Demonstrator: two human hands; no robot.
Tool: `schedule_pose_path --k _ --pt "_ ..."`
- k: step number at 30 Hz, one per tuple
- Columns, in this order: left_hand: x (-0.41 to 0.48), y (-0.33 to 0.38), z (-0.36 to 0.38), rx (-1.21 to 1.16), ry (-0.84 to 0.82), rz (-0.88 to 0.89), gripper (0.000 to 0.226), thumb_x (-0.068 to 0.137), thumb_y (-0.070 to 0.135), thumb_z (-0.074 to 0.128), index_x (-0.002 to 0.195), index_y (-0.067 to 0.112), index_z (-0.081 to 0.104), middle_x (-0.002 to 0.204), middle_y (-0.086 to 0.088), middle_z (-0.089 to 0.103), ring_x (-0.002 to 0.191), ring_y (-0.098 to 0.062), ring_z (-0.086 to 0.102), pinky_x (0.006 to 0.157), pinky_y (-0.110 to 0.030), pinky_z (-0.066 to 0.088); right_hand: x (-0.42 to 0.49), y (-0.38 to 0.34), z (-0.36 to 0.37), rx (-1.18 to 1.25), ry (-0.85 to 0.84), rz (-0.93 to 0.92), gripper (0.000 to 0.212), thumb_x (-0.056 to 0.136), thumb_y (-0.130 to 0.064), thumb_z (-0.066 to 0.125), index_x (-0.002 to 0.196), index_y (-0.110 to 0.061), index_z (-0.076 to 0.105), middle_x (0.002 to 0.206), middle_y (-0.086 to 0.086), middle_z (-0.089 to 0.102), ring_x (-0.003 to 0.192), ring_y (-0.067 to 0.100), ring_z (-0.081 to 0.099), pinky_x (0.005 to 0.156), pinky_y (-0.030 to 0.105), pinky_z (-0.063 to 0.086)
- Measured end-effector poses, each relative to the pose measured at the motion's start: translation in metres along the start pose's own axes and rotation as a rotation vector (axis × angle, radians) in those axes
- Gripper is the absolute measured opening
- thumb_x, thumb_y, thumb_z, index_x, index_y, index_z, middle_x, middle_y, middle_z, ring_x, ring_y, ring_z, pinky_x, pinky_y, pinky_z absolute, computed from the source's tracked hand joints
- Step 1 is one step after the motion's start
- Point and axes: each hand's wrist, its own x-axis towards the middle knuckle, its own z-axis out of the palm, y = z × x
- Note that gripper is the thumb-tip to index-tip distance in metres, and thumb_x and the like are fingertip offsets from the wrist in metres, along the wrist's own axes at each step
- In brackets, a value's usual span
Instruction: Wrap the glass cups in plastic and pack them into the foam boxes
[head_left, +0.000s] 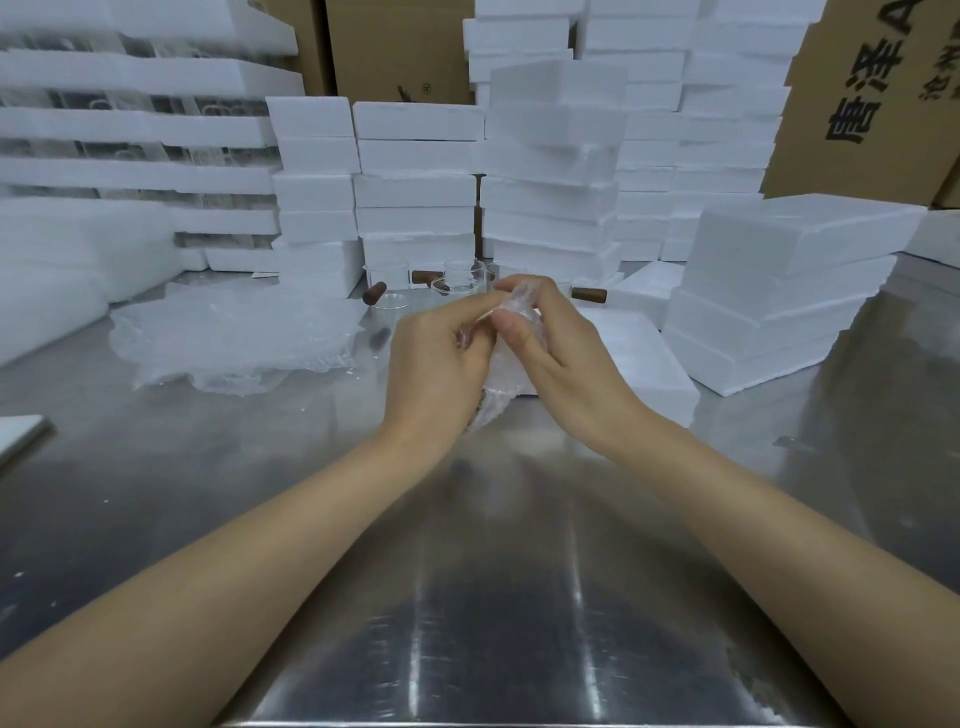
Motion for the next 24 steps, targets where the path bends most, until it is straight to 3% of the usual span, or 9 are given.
schedule_pose_path --k 3,5,6,8,11,15,16,19,24 --pt "-0.002 0.0 0.001 0.0 -0.009 -0.017 0.037 0.089 0.002 0.056 0.114 0.025 0.071 0.099 0.021 0.069 0.064 0.011 0.057 0.062 -0.002 0.038 -0.001 -0.002 -0.001 -0.052 0.005 -0.035 0.008 0.1 -0.03 0.045 0.103 -0.036 0.048 0.106 -0.012 0.061 0.103 -0.001 0.056 0.087 0.011 0.04" --pt "-0.005 -0.002 0.003 0.02 -0.026 -0.064 0.035 0.091 0.005 0.053 0.116 0.024 0.066 0.112 0.01 0.07 0.088 0.002 0.063 0.078 -0.016 0.049 0.0 -0.001 -0.002 -0.102 -0.011 -0.031 0.013 0.101 -0.03 0.044 0.098 -0.043 0.045 0.104 -0.019 0.058 0.101 -0.005 0.055 0.083 0.008 0.038" --pt "-0.008 -0.002 0.005 0.063 -0.033 -0.07 0.034 0.091 0.008 0.052 0.119 0.025 0.062 0.109 0.004 0.071 0.083 -0.003 0.063 0.077 -0.026 0.05 0.0 0.0 -0.002 -0.121 -0.013 -0.028 0.015 0.101 -0.029 0.043 0.096 -0.043 0.046 0.103 -0.021 0.058 0.099 -0.006 0.055 0.082 0.007 0.038" --pt "-0.011 -0.001 0.008 0.076 -0.053 -0.09 0.04 0.092 0.014 0.052 0.129 0.028 0.046 0.117 0.002 0.067 0.07 -0.003 0.06 0.069 -0.029 0.049 0.001 0.002 -0.004 -0.109 0.026 -0.011 0.009 0.101 -0.026 0.044 0.096 -0.028 0.051 0.098 -0.02 0.06 0.092 -0.005 0.056 0.075 0.007 0.039" --pt "-0.006 0.0 0.008 -0.158 -0.12 -0.296 0.068 0.094 0.025 0.054 0.149 0.031 0.014 0.146 0.005 0.046 0.104 -0.013 0.065 0.089 -0.034 0.053 0.004 0.003 -0.007 -0.051 0.163 0.037 0.019 0.1 -0.025 0.046 0.096 -0.007 0.048 0.084 -0.005 0.061 0.075 0.003 0.055 0.063 0.014 0.039" --pt "-0.006 -0.002 0.009 0.0 -0.218 -0.233 0.042 0.093 0.035 0.051 0.132 0.019 0.048 0.088 0.007 0.062 0.075 0.003 0.056 0.071 -0.011 0.04 0.001 0.0 -0.005 0.013 0.226 0.064 0.016 0.099 -0.025 0.049 0.088 -0.014 0.047 0.071 -0.016 0.053 0.066 -0.01 0.049 0.061 0.006 0.036" --pt "-0.007 -0.002 0.01 -0.036 -0.227 -0.259 0.039 0.093 0.031 0.052 0.13 0.019 0.049 0.093 -0.001 0.063 0.079 0.0 0.057 0.075 -0.011 0.043 0.0 -0.001 -0.004 0.013 0.214 0.063 0.016 0.099 -0.024 0.05 0.087 -0.014 0.046 0.068 -0.018 0.054 0.065 -0.01 0.05 0.061 0.005 0.036" --pt "-0.001 -0.002 0.01 -0.164 -0.244 -0.379 0.037 0.094 0.021 0.054 0.13 0.025 0.05 0.116 0.003 0.065 0.105 -0.012 0.062 0.09 -0.041 0.052 -0.001 -0.003 -0.001 -0.003 0.149 0.05 0.016 0.098 -0.026 0.051 0.085 -0.02 0.044 0.071 -0.018 0.059 0.069 -0.005 0.055 0.06 0.009 0.038" --pt "0.009 -0.005 0.003 -0.169 -0.164 -0.392 0.026 0.085 0.009 0.054 0.1 0.022 0.069 0.09 0.007 0.072 0.09 -0.013 0.068 0.075 -0.032 0.054 -0.002 -0.005 -0.001 -0.007 -0.029 0.005 0.005 0.099 -0.031 0.048 0.101 -0.027 0.049 0.109 -0.005 0.062 0.106 0.009 0.057 0.086 0.032 0.05"
